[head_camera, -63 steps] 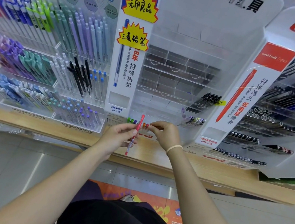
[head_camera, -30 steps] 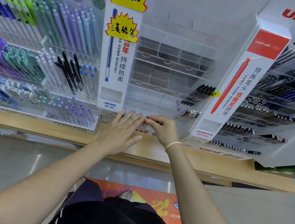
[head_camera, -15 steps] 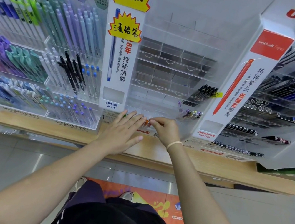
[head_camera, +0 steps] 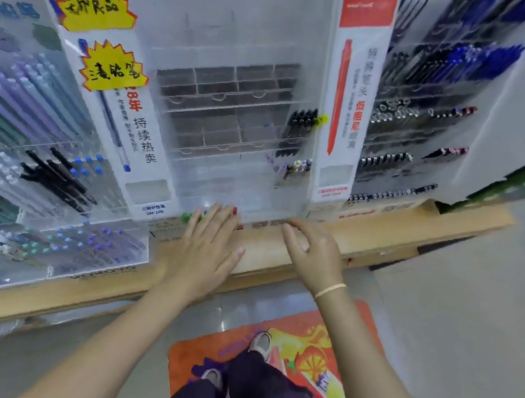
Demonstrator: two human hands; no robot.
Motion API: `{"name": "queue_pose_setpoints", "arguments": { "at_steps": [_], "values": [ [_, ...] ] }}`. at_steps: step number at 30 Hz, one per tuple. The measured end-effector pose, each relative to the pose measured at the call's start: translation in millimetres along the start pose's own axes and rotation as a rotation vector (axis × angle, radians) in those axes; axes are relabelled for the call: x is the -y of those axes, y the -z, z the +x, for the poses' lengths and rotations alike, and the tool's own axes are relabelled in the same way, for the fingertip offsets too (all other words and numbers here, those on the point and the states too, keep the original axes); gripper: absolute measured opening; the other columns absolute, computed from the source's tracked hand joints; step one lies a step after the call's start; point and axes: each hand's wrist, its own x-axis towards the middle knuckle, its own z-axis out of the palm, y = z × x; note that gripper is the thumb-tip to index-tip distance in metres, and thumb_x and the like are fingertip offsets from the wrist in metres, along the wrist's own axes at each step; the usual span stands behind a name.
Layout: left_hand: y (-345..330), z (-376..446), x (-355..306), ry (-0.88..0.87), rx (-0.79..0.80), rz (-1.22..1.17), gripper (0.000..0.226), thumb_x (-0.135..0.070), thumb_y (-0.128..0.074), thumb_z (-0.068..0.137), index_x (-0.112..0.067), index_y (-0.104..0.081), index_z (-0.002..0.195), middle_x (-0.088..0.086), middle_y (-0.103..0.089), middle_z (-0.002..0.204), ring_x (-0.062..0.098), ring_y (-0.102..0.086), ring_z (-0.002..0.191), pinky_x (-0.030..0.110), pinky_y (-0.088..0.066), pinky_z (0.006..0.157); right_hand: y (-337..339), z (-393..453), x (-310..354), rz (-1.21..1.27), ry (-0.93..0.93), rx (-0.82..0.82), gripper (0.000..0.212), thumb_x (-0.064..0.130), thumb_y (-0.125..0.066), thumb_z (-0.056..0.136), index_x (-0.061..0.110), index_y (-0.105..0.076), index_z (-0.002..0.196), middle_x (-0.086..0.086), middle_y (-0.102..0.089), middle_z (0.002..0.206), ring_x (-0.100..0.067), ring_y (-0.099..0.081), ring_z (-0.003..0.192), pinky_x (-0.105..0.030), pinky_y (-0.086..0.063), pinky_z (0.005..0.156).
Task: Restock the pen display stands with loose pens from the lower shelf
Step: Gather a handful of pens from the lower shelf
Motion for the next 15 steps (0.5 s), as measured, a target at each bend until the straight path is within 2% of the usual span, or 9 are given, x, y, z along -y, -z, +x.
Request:
{"name": "queue_pose_setpoints", "arguments": {
  "at_steps": [2,5,9,13,15],
  "values": [
    [-10,-3,-19,-0.087,-0.078,-0.072,0.055,-0.043,-0.038,0.100,-0.007,-0.057,0.137,0.014,-0.056,0.142,0.033,-0.047,0.133,0.045,-0.019,0.118,11,-26,-19,-0.093,-0.056,0.021,0.040,0.037,-0.050,0.096,0.010,-0.070,0.116,-0.006,-0.070,0.113,-0.020,-0.059,0.107,-0.028,-0.043,0.092],
    [-55,-4,-50,-0.189,0.078,-0.159,0.052,-0.043,-0.041,0.097,-0.007,-0.062,0.128,0.014,-0.061,0.133,0.034,-0.055,0.121,0.042,-0.029,0.107,21,-86,-60,-0.265,-0.288,0.060,0.053,0.046,-0.040,0.093,0.013,-0.063,0.128,-0.007,-0.063,0.127,-0.028,-0.055,0.120,-0.042,-0.045,0.102],
    [-118,-21,-84,-0.225,0.312,-0.210,0.059,-0.047,-0.038,0.096,-0.004,-0.062,0.129,0.017,-0.059,0.135,0.037,-0.057,0.123,0.048,-0.044,0.106,32,-155,-97,-0.391,-0.397,0.058,0.053,0.040,-0.045,0.091,0.007,-0.063,0.128,-0.013,-0.064,0.124,-0.035,-0.061,0.110,-0.048,-0.053,0.092],
    [-166,-13,-105,-0.272,0.406,-0.198,0.061,-0.047,-0.037,0.094,-0.004,-0.063,0.128,0.018,-0.061,0.133,0.038,-0.058,0.122,0.050,-0.047,0.103,28,-175,-140,-0.448,-0.453,0.039,0.051,0.039,-0.046,0.087,0.007,-0.066,0.121,-0.014,-0.067,0.117,-0.035,-0.066,0.100,-0.046,-0.056,0.084],
    [-193,2,-107,-0.286,0.430,-0.170,0.064,-0.049,-0.034,0.094,-0.005,-0.061,0.131,0.016,-0.059,0.135,0.037,-0.056,0.124,0.048,-0.046,0.104,12,-176,-174,-0.419,-0.480,0.038,0.053,0.042,-0.045,0.088,0.008,-0.066,0.121,-0.013,-0.066,0.117,-0.036,-0.066,0.101,-0.047,-0.055,0.083]
  ]
}}
